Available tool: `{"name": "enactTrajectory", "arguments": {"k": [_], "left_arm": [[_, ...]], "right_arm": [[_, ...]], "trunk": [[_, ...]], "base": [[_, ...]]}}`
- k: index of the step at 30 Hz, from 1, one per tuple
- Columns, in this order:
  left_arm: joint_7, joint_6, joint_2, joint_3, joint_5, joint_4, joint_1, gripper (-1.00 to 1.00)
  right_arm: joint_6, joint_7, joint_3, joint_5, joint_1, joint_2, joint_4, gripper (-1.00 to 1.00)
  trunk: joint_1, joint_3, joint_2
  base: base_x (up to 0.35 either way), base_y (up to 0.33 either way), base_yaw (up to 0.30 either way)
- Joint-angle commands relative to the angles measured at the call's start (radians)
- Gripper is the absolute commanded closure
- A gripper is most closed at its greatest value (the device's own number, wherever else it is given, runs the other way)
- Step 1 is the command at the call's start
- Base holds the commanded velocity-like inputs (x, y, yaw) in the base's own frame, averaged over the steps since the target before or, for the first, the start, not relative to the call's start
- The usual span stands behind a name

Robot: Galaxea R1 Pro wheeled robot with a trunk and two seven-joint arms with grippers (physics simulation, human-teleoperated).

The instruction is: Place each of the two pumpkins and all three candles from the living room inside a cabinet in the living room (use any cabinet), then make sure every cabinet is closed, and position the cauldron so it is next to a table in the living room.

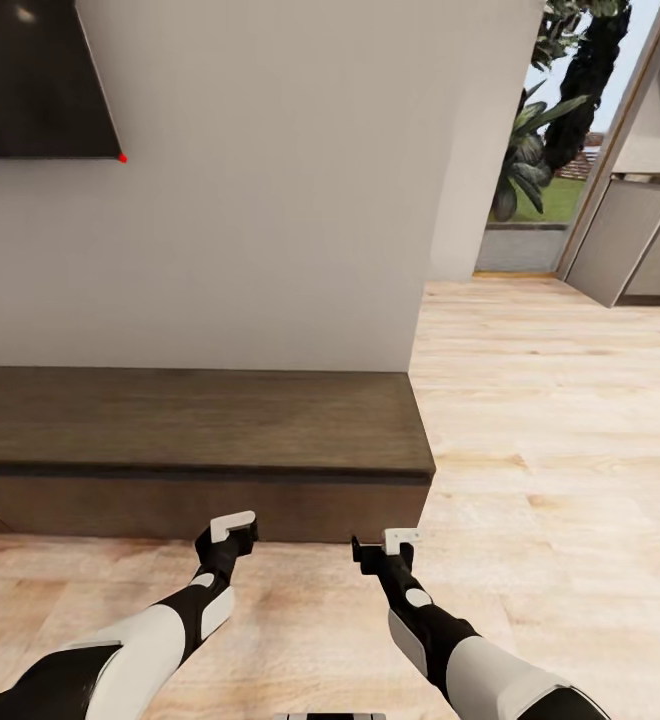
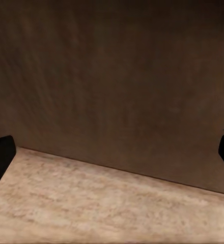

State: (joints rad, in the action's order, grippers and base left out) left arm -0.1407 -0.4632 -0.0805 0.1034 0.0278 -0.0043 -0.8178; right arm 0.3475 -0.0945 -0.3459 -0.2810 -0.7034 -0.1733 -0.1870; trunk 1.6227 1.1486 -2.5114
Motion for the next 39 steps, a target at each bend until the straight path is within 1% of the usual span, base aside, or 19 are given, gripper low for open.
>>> {"name": "enactTrajectory", "arguments": {"k": [1, 6, 8, 11, 16, 18, 21, 23, 24, 28, 29, 35, 39], "left_arm": [[0.001, -0.002, 0.0, 0.005, 0.003, 0.009, 0.0, -1.0], [0.001, 0.003, -0.001, 0.005, 0.003, 0.019, 0.0, -1.0], [0.002, 0.023, -0.001, 0.005, 0.003, 0.026, -0.001, -1.0], [0.003, 0.03, -0.001, 0.005, 0.004, 0.028, 0.0, -1.0], [0.007, 0.037, -0.003, 0.005, 0.004, 0.038, 0.0, -1.0], [0.007, 0.038, -0.003, 0.005, 0.004, 0.044, 0.0, -1.0], [0.007, 0.038, -0.004, 0.005, 0.007, 0.046, 0.0, -1.0], [0.007, 0.038, -0.004, 0.005, 0.022, 0.048, 0.001, -1.0], [0.007, 0.038, -0.004, 0.005, 0.06, 0.048, 0.006, -1.0], [0.008, 0.039, -0.003, 0.005, 0.101, 0.049, 0.023, -1.0], [0.009, 0.041, -0.003, 0.005, 0.106, 0.049, 0.027, -1.0], [0.01, 0.049, -0.003, 0.005, 0.114, 0.049, 0.042, -1.0], [0.01, 0.05, -0.003, 0.005, 0.115, 0.049, 0.044, -1.0]], "right_arm": [[0.002, -0.005, -0.009, -0.007, -0.001, 0.0, -0.001, -1.0], [-0.002, -0.005, -0.011, -0.007, -0.001, -0.001, -0.002, -1.0], [-0.02, -0.005, -0.011, -0.007, -0.001, -0.001, -0.003, -1.0], [-0.034, -0.005, -0.01, -0.007, -0.001, -0.001, -0.003, -1.0], [-0.09, -0.004, -0.01, -0.007, -0.001, 0.002, -0.003, -1.0], [-0.113, -0.004, -0.01, -0.007, -0.001, 0.003, -0.003, -1.0], [-0.126, -0.003, -0.01, -0.008, -0.001, 0.005, -0.002, -1.0], [-0.144, -0.002, -0.01, -0.008, -0.001, 0.005, -0.001, -1.0], [-0.195, -0.001, -0.01, -0.009, -0.001, 0.006, -0.001, -1.0], [-0.246, 0.004, -0.012, -0.008, -0.001, 0.006, 0.001, -1.0], [-0.251, 0.009, -0.012, -0.008, 0.0, 0.006, 0.002, -1.0], [-0.26, 0.042, -0.012, -0.006, 0.009, 0.008, 0.003, -1.0], [-0.261, 0.05, -0.012, -0.006, 0.011, 0.023, 0.002, -1.0]], "trunk": [[-0.001, -0.005, 0.0], [-0.003, -0.031, 0.001], [-0.004, -0.04, 0.002], [-0.005, -0.052, 0.002], [-0.007, -0.072, 0.003], [-0.007, -0.072, 0.003], [-0.007, -0.072, 0.003], [-0.007, -0.072, 0.003], [-0.007, -0.072, 0.003], [-0.007, -0.072, 0.003], [-0.007, -0.072, 0.003], [-0.007, -0.072, 0.003], [-0.007, -0.072, 0.003]], "base": [[0.0, 0.0, 0.005], [0.0, 0.0, 0.031], [0.0, 0.0, 0.029], [0.0, 0.0, 0.015], [0.0, 0.0, 0.004], [0.0, 0.0, 0.0], [0.0, 0.0, 0.0], [0.0, 0.0, 0.0], [0.0, 0.0, 0.0], [0.0, 0.0, 0.0], [0.0, 0.0, 0.0], [0.0, 0.0, 0.0], [0.0, -0.002, 0.01]]}}
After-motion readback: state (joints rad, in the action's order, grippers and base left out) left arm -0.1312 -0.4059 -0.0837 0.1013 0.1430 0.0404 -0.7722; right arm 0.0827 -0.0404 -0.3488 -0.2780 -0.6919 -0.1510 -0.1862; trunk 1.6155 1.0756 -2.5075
